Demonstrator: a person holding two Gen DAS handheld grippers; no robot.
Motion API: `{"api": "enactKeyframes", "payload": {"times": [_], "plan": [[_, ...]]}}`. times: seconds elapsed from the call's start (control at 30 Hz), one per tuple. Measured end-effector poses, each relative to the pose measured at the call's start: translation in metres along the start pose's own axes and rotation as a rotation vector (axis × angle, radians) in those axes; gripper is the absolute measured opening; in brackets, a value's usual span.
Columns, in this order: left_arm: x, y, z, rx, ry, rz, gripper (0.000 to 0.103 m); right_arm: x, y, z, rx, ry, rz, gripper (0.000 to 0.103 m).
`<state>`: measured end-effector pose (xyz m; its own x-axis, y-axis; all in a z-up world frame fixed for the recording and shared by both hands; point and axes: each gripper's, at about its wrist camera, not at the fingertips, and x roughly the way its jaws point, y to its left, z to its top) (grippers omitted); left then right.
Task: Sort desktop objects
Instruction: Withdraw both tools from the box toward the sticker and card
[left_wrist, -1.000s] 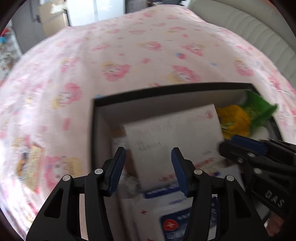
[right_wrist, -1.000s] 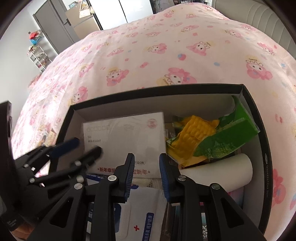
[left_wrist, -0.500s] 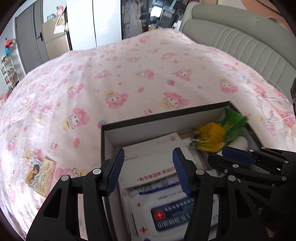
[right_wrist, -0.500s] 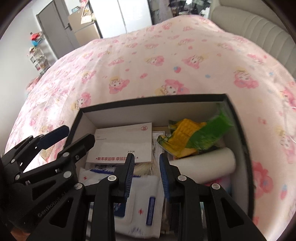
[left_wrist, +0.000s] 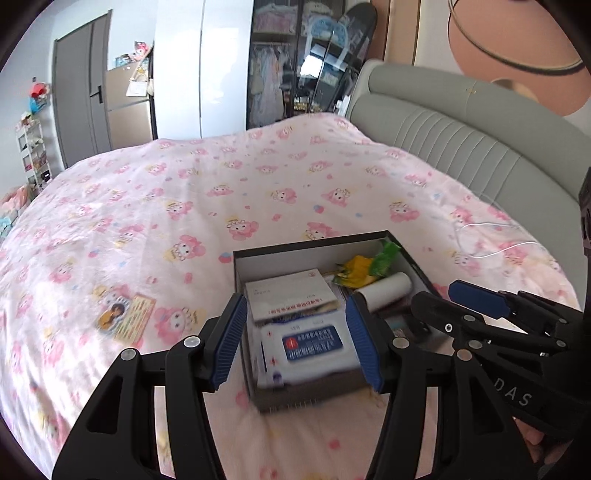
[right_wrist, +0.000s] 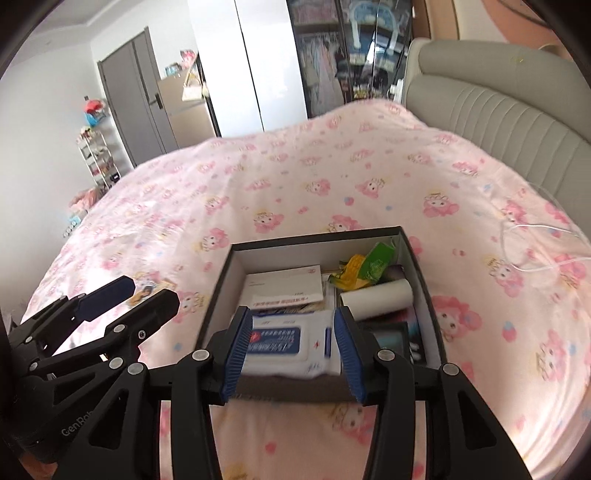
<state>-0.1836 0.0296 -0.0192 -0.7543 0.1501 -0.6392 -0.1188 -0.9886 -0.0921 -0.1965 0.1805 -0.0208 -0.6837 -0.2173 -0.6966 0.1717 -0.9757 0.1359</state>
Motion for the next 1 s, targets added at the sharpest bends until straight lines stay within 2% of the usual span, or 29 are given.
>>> {"api": "enactKeyframes", "payload": {"times": [0.2,0.37,0.63,1.0], "plan": [[-0.061,-0.003,-0.038,0.005,-0.018,0.008,0.057,-0.060,0.022,-0.043,-0.016,-0.044,0.002,0.042],[-0.095,-0.001,-0.065,0.007,-0.016,0.023,0.057,-0.084,0.033,-0.072,0.002,-0.036,0.021,0.042],[-0.124,0.014,-0.101,-0.027,0.009,0.070,0.056,-0.094,0.057,-0.105,-0.013,-0.008,0.050,0.042],[-0.152,0.036,-0.117,-0.055,-0.011,0.092,0.057,-0.101,0.089,-0.116,-0.059,-0.014,0.085,0.042]]}}
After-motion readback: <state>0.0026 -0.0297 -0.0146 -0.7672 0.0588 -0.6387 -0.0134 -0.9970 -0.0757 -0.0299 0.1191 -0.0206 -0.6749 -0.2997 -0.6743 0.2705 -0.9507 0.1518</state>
